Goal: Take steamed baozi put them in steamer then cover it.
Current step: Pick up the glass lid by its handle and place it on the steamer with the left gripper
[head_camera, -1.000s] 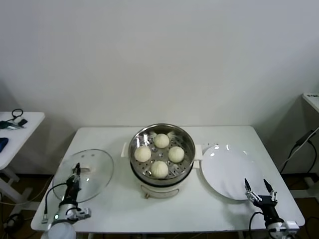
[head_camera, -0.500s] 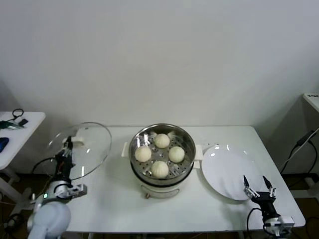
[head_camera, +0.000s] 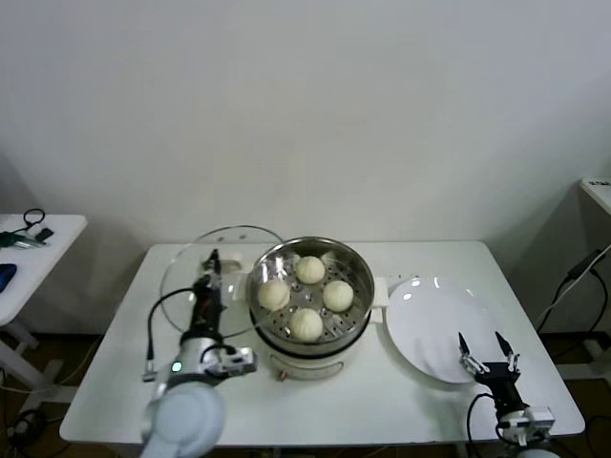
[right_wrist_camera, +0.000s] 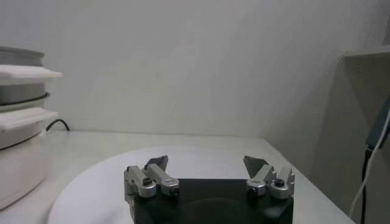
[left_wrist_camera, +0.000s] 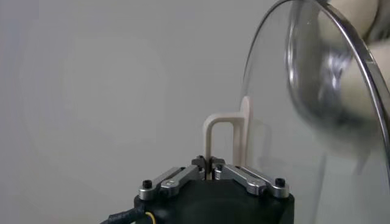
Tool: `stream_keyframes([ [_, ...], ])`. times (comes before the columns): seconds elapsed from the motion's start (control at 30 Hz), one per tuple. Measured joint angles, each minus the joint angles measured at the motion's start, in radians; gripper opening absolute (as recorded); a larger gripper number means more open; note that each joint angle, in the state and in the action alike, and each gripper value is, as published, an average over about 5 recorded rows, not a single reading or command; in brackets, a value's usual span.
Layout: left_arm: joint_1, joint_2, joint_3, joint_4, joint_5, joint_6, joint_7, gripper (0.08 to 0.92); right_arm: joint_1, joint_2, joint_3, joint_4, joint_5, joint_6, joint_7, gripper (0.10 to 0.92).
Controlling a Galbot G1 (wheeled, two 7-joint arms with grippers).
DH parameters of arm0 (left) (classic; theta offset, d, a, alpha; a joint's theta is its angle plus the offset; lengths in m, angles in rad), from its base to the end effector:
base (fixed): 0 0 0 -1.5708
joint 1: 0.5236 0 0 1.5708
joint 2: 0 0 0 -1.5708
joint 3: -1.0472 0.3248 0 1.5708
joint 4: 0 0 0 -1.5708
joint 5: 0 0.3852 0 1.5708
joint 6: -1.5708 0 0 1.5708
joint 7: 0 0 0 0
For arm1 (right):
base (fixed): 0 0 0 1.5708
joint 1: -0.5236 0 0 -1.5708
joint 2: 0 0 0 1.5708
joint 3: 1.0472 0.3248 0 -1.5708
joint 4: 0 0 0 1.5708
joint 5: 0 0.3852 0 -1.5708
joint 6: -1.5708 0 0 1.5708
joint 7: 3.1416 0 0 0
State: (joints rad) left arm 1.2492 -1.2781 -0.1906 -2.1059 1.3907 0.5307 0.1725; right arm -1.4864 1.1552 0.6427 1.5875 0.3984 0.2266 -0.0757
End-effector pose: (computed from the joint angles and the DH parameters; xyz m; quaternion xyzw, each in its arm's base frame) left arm 0.2759 -0.0667 -0.2139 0.0475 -0.7385 -0.6725 0.0111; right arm 0.2301 -0.1704 -0.4095 -0.0079 -0.9968 0.0225 0.0758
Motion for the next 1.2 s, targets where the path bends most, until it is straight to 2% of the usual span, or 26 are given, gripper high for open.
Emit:
stream_keyframes([
  [0.3, -0.066, -0.138, 0.174, 0.053, 0.151, 0.054, 0.056, 0.133, -0.004, -0.022, -0.011, -0.017, 0.014, 0.014, -0.002, 0.823],
  [0.67, -0.119, -0.281, 0.265, 0.174, 0.265, 0.086, 0.061, 0.133, -0.005, -0.034, -0.02, -0.035, 0.035, 0.033, -0.003, 0.823],
  [0.9, -0.141, -0.325, 0.274, 0.257, 0.302, 0.094, 0.037, 0.133, -0.006, -0.04, -0.021, -0.04, 0.049, 0.044, -0.002, 0.823],
  [1.2, -0.145, -0.331, 0.259, 0.325, 0.329, 0.095, 0.007, 0.133, -0.007, -0.048, -0.021, -0.048, 0.065, 0.055, 0.001, 0.823],
])
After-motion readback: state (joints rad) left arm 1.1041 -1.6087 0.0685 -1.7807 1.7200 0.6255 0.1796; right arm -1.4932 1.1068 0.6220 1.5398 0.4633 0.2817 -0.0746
